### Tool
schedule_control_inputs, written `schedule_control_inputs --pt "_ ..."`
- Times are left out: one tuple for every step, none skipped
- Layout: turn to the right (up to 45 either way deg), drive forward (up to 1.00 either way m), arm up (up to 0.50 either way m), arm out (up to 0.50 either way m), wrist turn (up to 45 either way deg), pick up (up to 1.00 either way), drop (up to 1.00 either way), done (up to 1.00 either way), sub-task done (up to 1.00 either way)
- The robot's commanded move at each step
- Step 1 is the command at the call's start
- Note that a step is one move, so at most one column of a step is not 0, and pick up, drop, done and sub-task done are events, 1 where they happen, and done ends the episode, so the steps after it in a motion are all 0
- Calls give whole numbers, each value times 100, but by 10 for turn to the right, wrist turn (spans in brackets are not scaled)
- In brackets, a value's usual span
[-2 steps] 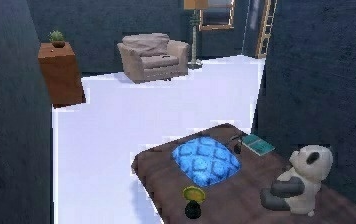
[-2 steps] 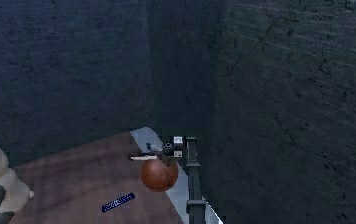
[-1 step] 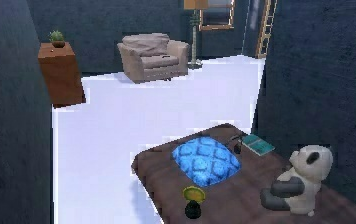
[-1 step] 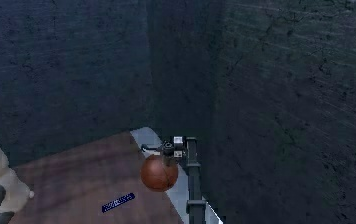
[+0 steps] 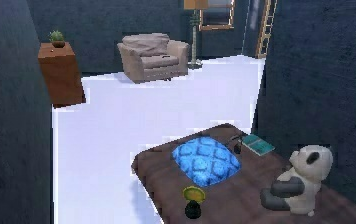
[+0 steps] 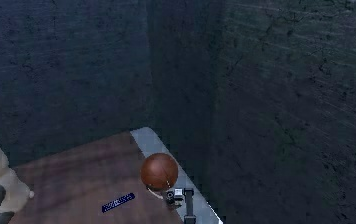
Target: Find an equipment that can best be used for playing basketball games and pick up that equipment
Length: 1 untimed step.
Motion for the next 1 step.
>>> schedule_control_inputs --pt "0 0 0 0 0 100 0 0 0"
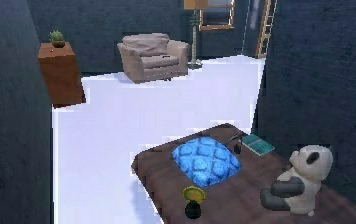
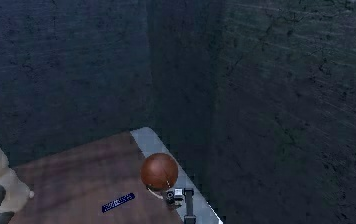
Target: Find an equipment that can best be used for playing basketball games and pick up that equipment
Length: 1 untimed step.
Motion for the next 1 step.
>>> schedule_control_inputs --pt "0 0 10 0 0 0 0 0 0"
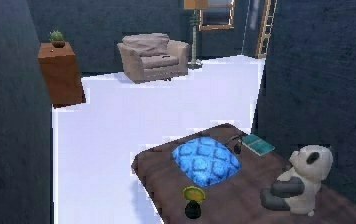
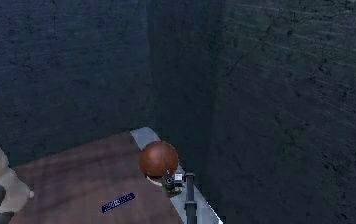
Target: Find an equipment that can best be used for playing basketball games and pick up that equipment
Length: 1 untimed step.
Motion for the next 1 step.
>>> schedule_control_inputs --pt "0 0 0 0 0 0 0 100 0"
